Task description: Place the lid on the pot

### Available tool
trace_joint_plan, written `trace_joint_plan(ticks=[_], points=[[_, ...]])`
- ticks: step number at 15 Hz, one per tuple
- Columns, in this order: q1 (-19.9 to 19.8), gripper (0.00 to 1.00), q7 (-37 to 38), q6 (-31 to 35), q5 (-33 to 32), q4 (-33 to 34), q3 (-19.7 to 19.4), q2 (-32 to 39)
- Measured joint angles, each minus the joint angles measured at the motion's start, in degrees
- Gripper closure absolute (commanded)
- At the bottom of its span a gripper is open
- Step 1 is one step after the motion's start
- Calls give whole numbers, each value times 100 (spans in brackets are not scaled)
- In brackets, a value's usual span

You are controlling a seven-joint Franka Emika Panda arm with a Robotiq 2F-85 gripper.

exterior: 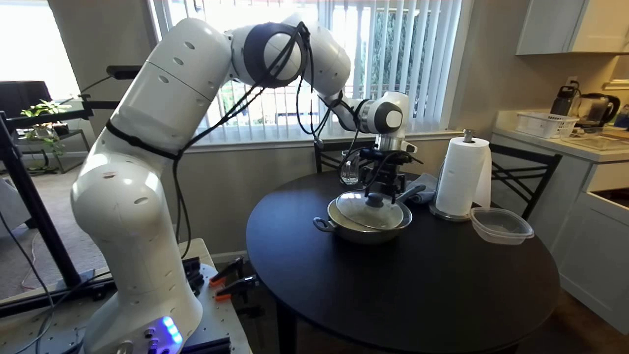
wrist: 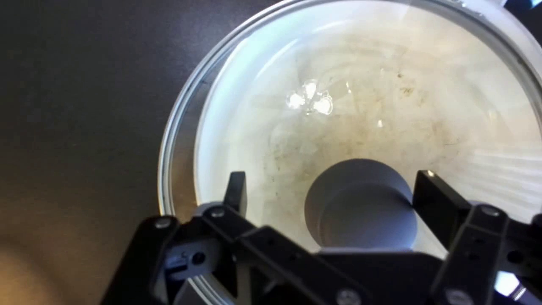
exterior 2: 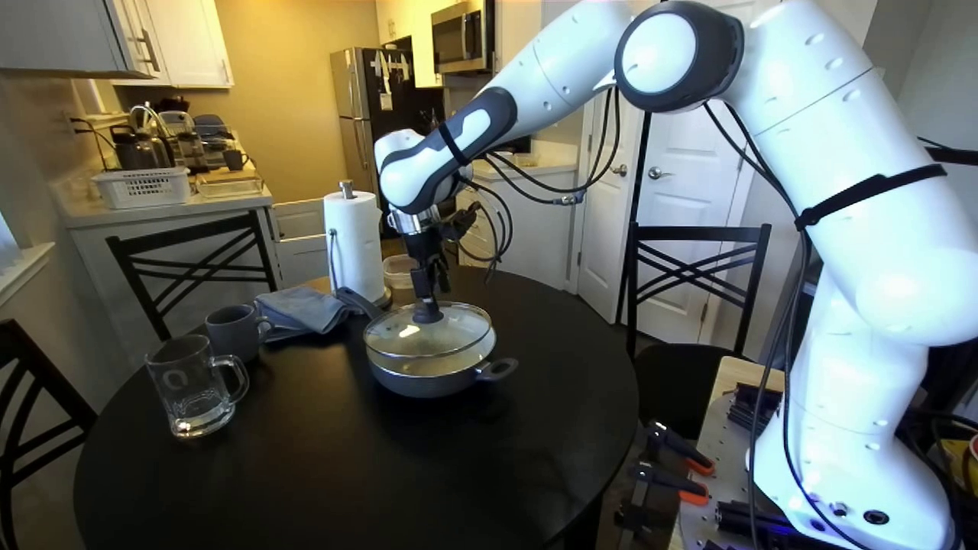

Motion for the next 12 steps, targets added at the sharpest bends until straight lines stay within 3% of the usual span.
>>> trace_joint_plan(ticks=[12], points=[[-3,0,-1,-1,-4,-11,-2,-12]])
